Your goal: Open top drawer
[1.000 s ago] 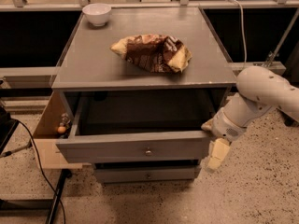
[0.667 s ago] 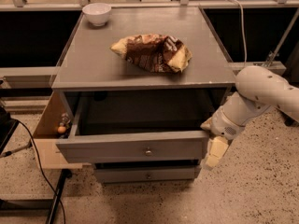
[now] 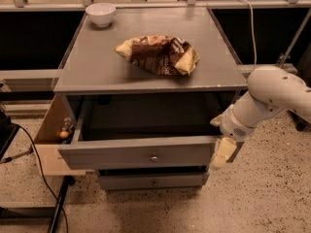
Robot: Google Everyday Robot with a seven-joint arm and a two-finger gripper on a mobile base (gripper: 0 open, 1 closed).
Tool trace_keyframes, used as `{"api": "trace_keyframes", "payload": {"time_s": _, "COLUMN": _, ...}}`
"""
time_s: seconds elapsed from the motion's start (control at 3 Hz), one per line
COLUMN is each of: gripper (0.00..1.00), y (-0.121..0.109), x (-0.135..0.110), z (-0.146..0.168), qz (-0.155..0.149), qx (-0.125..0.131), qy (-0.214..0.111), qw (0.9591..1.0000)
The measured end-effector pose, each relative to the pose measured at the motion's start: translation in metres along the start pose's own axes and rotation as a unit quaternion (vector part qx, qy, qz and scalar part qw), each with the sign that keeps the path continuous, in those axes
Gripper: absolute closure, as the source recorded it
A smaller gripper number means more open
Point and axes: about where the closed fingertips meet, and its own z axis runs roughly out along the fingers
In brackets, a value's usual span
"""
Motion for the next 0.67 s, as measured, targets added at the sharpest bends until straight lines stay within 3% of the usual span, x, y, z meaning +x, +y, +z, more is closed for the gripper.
{"api": "trace_keyframes", "payload": {"time_s": 0.67, "gripper": 0.0, "y": -0.0167, "x": -0.0132, "z": -0.0114, "qz": -0.01, "qx": 0.063, "qy": -0.014, "qw": 0.9979}}
